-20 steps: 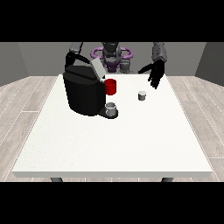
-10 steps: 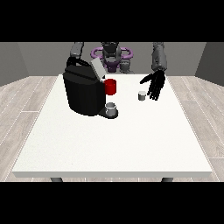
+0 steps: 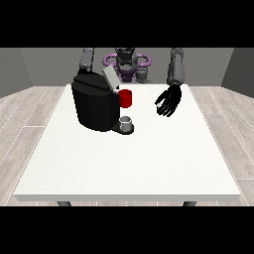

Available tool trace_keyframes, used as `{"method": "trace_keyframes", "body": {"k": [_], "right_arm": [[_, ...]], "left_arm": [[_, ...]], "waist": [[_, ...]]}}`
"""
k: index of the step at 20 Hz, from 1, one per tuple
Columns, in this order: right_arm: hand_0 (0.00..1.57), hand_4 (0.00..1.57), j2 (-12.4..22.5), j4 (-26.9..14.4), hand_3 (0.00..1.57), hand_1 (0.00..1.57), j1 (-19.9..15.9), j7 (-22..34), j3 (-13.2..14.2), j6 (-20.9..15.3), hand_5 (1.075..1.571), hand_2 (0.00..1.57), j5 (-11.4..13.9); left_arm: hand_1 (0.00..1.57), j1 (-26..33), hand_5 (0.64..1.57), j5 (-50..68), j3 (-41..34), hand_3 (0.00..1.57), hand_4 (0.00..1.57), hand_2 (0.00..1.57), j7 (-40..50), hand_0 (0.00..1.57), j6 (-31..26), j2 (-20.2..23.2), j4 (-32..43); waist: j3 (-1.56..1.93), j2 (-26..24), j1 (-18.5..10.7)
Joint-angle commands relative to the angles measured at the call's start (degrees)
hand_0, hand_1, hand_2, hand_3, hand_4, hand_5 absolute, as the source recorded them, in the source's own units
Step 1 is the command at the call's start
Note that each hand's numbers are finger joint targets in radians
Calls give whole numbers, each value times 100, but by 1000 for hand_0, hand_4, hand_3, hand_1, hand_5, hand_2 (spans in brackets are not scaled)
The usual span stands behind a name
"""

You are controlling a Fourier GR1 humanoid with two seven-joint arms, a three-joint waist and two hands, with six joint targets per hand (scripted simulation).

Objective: Insert the coffee pod into the coffee machine and close the lid

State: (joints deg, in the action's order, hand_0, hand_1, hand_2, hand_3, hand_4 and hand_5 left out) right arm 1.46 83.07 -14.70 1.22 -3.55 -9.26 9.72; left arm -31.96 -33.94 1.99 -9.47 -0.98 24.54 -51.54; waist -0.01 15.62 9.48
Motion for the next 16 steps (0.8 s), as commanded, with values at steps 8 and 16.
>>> {"method": "trace_keyframes", "body": {"k": [8, 16], "right_arm": [[0, 0, -47, -487, 0, 0, -199, -199, 34, 92, 1571, 0, -17], [0, 0, -103, -943, 0, 0, -226, -290, 269, 83, 1571, 0, -209]], "left_arm": [[912, -268, 1571, -1161, 614, 891, 335, 1036, -73, 912, 33, 78, 764], [870, -707, 1571, -1448, 587, 921, 413, 1021, 3, 870, -452, -71, 1148]], "waist": [[1, -2, 3], [2, -363, -111]]}}
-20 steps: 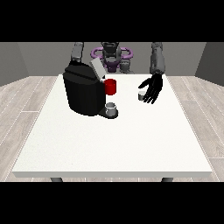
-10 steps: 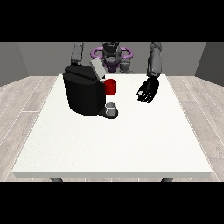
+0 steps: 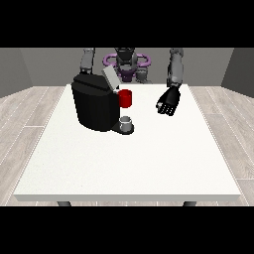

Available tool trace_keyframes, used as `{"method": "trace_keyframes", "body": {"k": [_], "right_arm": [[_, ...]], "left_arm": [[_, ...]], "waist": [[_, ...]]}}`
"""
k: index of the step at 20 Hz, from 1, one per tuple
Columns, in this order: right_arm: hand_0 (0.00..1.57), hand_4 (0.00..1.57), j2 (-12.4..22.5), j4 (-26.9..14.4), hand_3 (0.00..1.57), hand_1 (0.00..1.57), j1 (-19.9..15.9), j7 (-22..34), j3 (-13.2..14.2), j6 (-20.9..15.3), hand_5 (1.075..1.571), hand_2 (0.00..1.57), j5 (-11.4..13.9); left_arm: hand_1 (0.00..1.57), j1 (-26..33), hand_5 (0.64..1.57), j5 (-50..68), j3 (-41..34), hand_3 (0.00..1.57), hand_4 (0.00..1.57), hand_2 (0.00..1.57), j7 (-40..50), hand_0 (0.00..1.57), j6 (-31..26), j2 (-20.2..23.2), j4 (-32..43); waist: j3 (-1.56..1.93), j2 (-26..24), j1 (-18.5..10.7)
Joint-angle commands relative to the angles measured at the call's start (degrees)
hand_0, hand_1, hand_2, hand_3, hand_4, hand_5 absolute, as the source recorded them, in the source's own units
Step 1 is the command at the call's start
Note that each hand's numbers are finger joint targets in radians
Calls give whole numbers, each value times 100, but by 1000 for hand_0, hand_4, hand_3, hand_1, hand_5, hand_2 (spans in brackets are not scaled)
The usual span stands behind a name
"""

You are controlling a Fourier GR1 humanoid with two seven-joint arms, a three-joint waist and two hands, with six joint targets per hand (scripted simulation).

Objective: Insert the coffee pod into the coffee machine and close the lid

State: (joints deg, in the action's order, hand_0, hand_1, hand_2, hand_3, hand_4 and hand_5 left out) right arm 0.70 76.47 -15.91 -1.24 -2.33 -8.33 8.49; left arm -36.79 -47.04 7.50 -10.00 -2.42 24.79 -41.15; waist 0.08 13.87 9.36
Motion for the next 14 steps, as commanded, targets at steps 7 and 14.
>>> {"method": "trace_keyframes", "body": {"k": [7, 14], "right_arm": [[0, 0, -11, -333, 0, 0, 261, 175, -12, -400, 1571, 0, 397], [0, 0, 81, -733, 0, 0, 178, 92, 83, -201, 1571, 0, 318]], "left_arm": [[1369, -77, 1571, 120, -251, 1298, 482, 1368, -588, 1369, 74, -397, 235], [1413, -706, 1571, 352, -418, 1314, 515, 1400, -94, 1413, -807, -667, 94]], "waist": [[-10, -326, -223], [-7, -713, -145]]}}
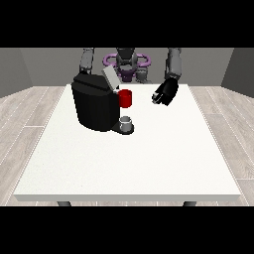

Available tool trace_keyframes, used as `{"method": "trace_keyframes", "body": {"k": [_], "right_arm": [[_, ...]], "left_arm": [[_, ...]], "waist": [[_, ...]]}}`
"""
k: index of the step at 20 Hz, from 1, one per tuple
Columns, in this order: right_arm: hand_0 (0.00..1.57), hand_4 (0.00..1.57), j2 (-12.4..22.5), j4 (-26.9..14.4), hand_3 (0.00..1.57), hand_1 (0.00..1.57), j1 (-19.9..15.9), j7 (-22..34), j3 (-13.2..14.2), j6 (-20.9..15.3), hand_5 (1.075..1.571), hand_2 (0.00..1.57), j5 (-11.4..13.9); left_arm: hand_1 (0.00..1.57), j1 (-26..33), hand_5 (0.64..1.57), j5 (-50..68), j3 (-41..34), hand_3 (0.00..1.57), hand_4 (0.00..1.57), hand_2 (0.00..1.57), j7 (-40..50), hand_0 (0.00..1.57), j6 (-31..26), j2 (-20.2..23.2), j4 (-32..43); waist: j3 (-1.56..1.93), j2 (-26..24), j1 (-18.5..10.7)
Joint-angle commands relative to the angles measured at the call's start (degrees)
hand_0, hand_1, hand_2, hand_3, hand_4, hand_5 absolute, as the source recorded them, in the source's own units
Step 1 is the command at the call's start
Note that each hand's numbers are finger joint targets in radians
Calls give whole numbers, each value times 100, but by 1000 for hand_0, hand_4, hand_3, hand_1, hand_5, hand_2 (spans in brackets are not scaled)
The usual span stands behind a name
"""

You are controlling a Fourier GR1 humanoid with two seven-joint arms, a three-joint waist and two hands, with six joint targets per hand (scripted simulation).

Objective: Insert the coffee pod into the coffee machine and close the lid

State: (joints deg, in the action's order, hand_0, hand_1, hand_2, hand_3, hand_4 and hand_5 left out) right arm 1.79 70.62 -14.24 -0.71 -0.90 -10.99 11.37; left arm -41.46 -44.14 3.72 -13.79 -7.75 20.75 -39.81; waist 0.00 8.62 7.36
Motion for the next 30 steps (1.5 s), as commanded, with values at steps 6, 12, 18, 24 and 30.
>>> {"method": "trace_keyframes", "body": {"k": [6, 12, 18, 24, 30], "right_arm": [[0, 0, -89, -179, 0, 0, 38, 217, -194, -52, 1571, 0, 222], [0, 0, -86, -215, 0, 0, -113, 184, -45, 54, 1571, 0, 30], [0, 0, -173, -199, 0, 0, -206, -103, -129, -21, 1571, 0, -184], [0, 0, -47, 217, 0, 0, -260, -9, -156, 219, 1571, 0, -90], [0, 0, 19, 370, 0, 0, -659, 130, -31, 90, 1571, 0, -49]], "left_arm": [[1418, -604, 1571, 99, -111, 1334, 534, 1400, 223, 1418, -959, -35, -172], [1424, -788, 1571, 132, -208, 1341, 557, 1404, 378, 1424, -1347, -107, -363], [985, -1485, 1571, 355, -519, 1371, 511, 1204, 830, 985, -1642, -232, -427], [1268, -2063, 1571, 458, -933, 1269, 488, 1295, 1229, 1268, -1544, -9, -199], [1225, -2548, 1571, 314, -965, 1251, 482, 1279, 1288, 1225, -1628, 299, -52]], "waist": [[-1, -495, 113], [-1, -616, 70], [1, -482, 211], [0, -284, 797], [0, 168, 956]]}}
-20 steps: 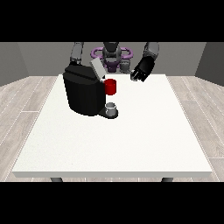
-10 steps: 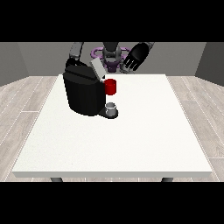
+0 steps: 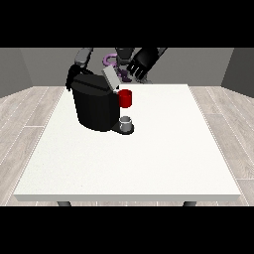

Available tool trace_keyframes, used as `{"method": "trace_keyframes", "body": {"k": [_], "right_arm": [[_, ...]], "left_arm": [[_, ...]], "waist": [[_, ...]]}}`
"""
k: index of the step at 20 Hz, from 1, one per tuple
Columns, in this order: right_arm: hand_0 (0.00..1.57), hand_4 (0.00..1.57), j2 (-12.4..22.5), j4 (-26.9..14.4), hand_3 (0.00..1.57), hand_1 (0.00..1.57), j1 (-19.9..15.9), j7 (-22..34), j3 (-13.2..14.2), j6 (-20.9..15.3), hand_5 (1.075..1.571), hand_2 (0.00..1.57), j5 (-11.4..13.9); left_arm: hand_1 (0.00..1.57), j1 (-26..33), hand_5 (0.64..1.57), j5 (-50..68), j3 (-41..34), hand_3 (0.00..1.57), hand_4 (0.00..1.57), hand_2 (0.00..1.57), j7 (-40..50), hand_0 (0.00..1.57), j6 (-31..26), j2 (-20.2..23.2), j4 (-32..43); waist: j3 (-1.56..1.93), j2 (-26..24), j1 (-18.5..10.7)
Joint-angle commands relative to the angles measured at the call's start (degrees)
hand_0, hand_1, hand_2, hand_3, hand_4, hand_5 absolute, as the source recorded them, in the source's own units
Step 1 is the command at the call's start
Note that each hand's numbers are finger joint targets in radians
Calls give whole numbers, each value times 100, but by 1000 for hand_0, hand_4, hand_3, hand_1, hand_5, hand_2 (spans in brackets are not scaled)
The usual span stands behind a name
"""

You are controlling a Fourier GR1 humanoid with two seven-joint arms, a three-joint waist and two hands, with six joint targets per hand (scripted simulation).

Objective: Insert the coffee pod into the coffee machine and close the lid

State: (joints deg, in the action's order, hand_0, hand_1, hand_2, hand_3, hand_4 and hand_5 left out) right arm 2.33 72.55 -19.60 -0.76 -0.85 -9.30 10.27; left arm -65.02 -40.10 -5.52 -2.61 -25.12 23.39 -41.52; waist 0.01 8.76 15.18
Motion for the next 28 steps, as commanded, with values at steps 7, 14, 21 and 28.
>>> {"method": "trace_keyframes", "body": {"k": [7, 14, 21, 28], "right_arm": [[0, 0, 100, 271, 0, 0, -325, 68, 180, 14, 1571, 0, -104], [0, 100, 194, -11, 0, 0, -379, -165, 416, -133, 1571, 0, -96], [0, 223, 372, 7, 0, 0, -398, -79, 482, 179, 1571, 0, -261], [0, 169, 33, -33, 0, 0, -666, 70, 263, -315, 1571, 0, 79]], "left_arm": [[1258, -468, 1571, -51, -202, 1245, 494, 1299, 31, 1258, 160, 207, 256], [1186, -494, 1571, -148, -20, 1227, 472, 1256, -209, 1186, 19, 148, 186], [1211, -597, 1571, -100, -143, 1220, 432, 1252, -7, 1211, -12, 67, 394], [1166, -779, 1571, -195, -95, 1193, 421, 1233, -146, 1166, 81, 46, 430]], "waist": [[0, 581, 298], [2, 712, 17], [2, 658, 205], [0, 882, 86]]}}
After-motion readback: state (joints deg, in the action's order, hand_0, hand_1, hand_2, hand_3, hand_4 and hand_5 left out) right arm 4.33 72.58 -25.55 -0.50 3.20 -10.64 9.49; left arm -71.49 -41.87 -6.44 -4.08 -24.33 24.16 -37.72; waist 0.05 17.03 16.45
